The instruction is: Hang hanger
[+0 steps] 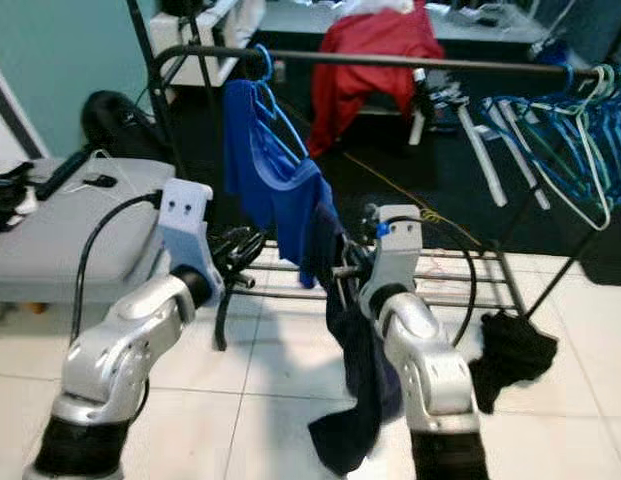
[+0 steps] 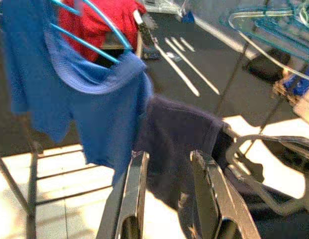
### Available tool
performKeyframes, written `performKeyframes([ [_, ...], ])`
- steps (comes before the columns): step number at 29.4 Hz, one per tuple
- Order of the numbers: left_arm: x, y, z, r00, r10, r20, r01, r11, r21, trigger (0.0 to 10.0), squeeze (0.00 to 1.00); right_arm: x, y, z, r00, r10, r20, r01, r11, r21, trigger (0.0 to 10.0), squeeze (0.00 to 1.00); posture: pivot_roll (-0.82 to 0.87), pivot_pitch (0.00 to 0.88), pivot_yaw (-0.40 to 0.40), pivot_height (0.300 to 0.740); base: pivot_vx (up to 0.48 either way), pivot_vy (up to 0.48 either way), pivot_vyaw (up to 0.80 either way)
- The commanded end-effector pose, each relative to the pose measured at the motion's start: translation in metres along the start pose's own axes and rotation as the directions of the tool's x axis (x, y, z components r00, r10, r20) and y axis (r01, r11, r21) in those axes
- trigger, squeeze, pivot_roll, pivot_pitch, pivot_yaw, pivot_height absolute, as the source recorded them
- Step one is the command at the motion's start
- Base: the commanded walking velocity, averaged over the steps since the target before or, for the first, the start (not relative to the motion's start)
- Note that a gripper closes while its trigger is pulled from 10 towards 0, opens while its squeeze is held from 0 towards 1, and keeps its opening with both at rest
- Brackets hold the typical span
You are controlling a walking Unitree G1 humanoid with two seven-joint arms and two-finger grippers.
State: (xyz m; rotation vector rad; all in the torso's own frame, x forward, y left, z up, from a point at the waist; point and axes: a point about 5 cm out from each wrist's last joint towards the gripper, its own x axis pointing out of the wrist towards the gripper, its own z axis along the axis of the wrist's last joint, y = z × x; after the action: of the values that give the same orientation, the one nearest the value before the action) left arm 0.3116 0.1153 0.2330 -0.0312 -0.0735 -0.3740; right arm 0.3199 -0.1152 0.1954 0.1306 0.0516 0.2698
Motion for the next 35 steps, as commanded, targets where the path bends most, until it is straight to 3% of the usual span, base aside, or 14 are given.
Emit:
performKeyframes([
  [1, -0.001, 0.001, -0.001, 1.000, 0.003, -0.009, -0.003, 1.000, 0.017, 10.0, 0.00, 0.000, 0.003, 0.003, 1.000, 0.018, 0.009, -0.018, 1.000, -0.002, 10.0, 0.00, 0.01, 0.177, -0.027, 0.740, 0.000, -0.480, 0.00],
  [8, -0.003, 0.001, -0.002, 1.000, 0.012, 0.004, -0.012, 0.999, -0.037, 10.0, 0.00, -0.003, 0.001, 0.001, 1.000, 0.005, 0.005, -0.005, 1.000, 0.000, 10.0, 0.00, 0.01, 0.170, -0.017, 0.740, 0.000, -0.265, 0.00],
  [15, 0.002, 0.006, -0.005, 0.999, 0.039, -0.019, -0.039, 0.999, 0.020, 10.0, 0.00, -0.002, -0.002, 0.002, 1.000, 0.003, 0.003, -0.003, 1.000, -0.015, 10.0, 0.00, 0.01, 0.175, -0.010, 0.740, 0.000, 0.000, 0.00],
  [18, 0.003, 0.024, -0.010, 0.988, 0.150, -0.046, -0.147, 0.987, 0.060, 10.0, 0.00, -0.002, -0.002, 0.002, 1.000, 0.025, -0.018, -0.026, 0.997, -0.077, 10.0, 0.00, -0.01, 0.184, -0.009, 0.740, 0.000, 0.000, 0.00],
  [20, 0.003, 0.028, -0.010, 0.985, 0.165, -0.051, -0.160, 0.983, 0.084, 10.0, 0.00, -0.001, -0.002, 0.002, 0.999, 0.031, -0.028, -0.034, 0.994, -0.100, 10.0, 0.00, -0.01, 0.184, -0.009, 0.740, 0.000, 0.000, 0.00],
  [24, 0.005, 0.028, -0.011, 0.992, 0.121, -0.046, -0.113, 0.984, 0.140, 10.0, 0.00, 0.000, -0.002, -0.002, 0.997, 0.052, -0.057, -0.058, 0.992, -0.112, 10.0, 0.00, -0.01, 0.184, -0.011, 0.740, 0.000, 0.000, 0.00],
  [27, 0.003, 0.016, -0.015, 0.996, -0.057, -0.072, 0.066, 0.989, 0.131, 10.0, 0.00, 0.000, 0.000, -0.006, 0.987, 0.112, -0.119, -0.127, 0.983, -0.134, 10.0, 0.00, -0.02, 0.179, -0.005, 0.740, 0.000, 0.000, 0.00],
  [29, 0.003, 0.016, -0.015, 0.996, -0.057, -0.072, 0.066, 0.989, 0.131, 10.0, 0.00, 0.000, 0.000, -0.006, 0.987, 0.112, -0.119, -0.127, 0.983, -0.134, 10.0, 0.00, -0.02, 0.179, -0.005, 0.740, 0.000, 0.000, 0.00],
  [30, 0.004, 0.016, -0.018, 0.996, -0.053, -0.074, 0.062, 0.991, 0.119, 10.0, 0.63, 0.001, 0.000, -0.006, 0.983, 0.129, -0.133, -0.148, 0.978, -0.149, 10.0, 0.00, -0.02, 0.176, -0.005, 0.740, 0.000, 0.000, 0.00],
  [31, 0.004, 0.016, -0.018, 0.996, -0.053, -0.074, 0.062, 0.991, 0.119, 10.0, 0.63, 0.001, 0.000, -0.006, 0.983, 0.129, -0.133, -0.148, 0.978, -0.149, 10.0, 0.00, -0.02, 0.176, -0.005, 0.740, 0.000, 0.000, 0.00],
  [32, 0.005, 0.015, -0.023, 0.996, -0.057, -0.074, 0.064, 0.994, 0.092, 10.0, 1.00, 0.001, 0.002, -0.005, 0.979, 0.146, -0.141, -0.168, 0.973, -0.157, 10.0, 0.00, -0.02, 0.171, -0.004, 0.740, 0.000, 0.000, 0.00],
  [35, 0.005, 0.011, -0.033, 0.993, -0.058, -0.100, 0.065, 0.995, 0.072, 10.0, 1.00, 0.001, 0.004, -0.001, 0.976, 0.169, -0.138, -0.191, 0.968, -0.166, 10.0, 0.00, -0.03, 0.168, -0.003, 0.740, 0.000, 0.000, 0.00],
])
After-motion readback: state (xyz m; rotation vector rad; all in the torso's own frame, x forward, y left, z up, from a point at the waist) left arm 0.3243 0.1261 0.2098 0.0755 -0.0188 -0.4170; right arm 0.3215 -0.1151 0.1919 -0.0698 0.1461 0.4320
